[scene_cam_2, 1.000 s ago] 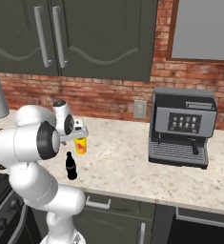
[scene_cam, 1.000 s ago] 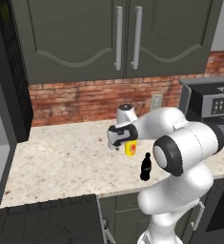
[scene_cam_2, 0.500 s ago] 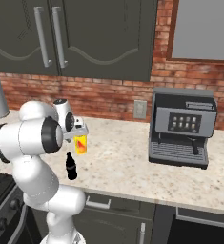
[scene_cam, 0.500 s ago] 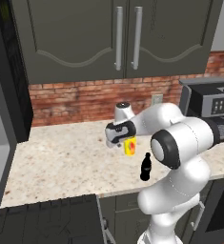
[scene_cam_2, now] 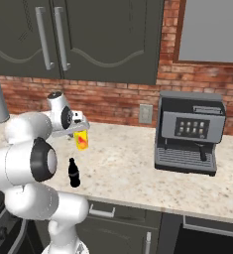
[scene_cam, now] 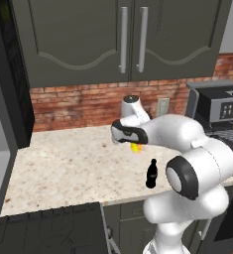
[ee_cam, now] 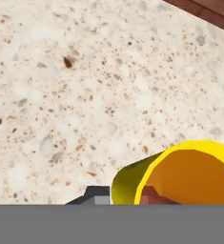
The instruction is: Place the microwavable item in the microwave. Then, close the microwave door and press the start button.
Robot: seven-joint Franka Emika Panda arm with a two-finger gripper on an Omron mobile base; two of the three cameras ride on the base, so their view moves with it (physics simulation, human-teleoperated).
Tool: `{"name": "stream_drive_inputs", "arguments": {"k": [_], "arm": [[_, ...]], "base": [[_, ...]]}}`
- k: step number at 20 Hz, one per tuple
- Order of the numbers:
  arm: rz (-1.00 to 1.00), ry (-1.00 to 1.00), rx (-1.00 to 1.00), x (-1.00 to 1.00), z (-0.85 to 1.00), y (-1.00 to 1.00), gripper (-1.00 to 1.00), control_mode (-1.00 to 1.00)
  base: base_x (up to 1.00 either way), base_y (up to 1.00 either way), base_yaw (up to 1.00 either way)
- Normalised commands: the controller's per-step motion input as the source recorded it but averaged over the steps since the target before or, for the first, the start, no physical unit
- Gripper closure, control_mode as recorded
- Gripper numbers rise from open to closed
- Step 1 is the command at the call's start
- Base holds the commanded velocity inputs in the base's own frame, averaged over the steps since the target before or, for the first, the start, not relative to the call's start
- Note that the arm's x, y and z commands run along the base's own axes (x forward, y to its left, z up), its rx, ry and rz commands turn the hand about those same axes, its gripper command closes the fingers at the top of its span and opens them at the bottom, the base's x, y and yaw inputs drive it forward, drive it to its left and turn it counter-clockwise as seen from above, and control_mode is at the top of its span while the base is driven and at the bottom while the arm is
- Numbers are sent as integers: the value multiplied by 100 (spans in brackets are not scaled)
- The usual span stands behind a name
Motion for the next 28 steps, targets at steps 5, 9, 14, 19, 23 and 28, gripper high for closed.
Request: {"name": "stream_drive_inputs", "arguments": {"k": [5,9,14,19,23,28], "arm": [[0,-24,-3,-43,100,0,100,-100],[0,-15,0,-57,100,0,100,-100],[0,-2,0,-39,99,0,100,-100],[0,16,0,-7,34,9,100,-100],[0,15,-1,0,-6,25,100,-100],[0,7,0,0,-11,13,100,-100]], "base": [[0,0,0],[0,0,0],[0,0,0],[0,0,0],[0,0,0],[0,0,0]]}}
